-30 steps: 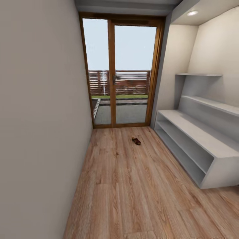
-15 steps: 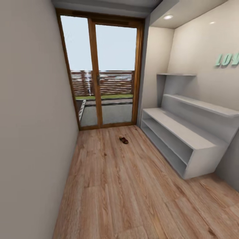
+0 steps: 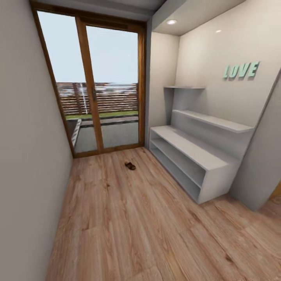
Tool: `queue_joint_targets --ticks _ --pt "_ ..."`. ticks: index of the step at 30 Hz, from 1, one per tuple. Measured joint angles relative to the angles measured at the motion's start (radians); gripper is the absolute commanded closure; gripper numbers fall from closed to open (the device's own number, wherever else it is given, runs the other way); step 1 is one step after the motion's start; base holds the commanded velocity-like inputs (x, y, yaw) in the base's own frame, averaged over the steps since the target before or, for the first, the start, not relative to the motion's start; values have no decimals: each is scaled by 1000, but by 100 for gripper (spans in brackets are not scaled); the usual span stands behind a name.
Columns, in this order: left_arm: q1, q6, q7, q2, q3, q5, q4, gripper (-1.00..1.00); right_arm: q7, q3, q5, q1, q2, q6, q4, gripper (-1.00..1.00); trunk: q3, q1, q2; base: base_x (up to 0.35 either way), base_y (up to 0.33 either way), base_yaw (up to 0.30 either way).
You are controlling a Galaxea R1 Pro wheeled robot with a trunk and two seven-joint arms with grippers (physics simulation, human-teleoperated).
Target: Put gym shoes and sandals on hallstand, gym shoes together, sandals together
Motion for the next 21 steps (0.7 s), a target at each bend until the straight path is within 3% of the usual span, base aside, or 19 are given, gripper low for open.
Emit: queue_joint_targets --ticks 13,21 --pt "0 0 0 0 0 0 0 -100 0 0 0 0 0 0 0 -100 0 0 0 313 0 -296" --pt "0 -1 0 1 0 0 0 -100 0 0 0 0 1 0 0 -100 0 0 0 67 0 -296"
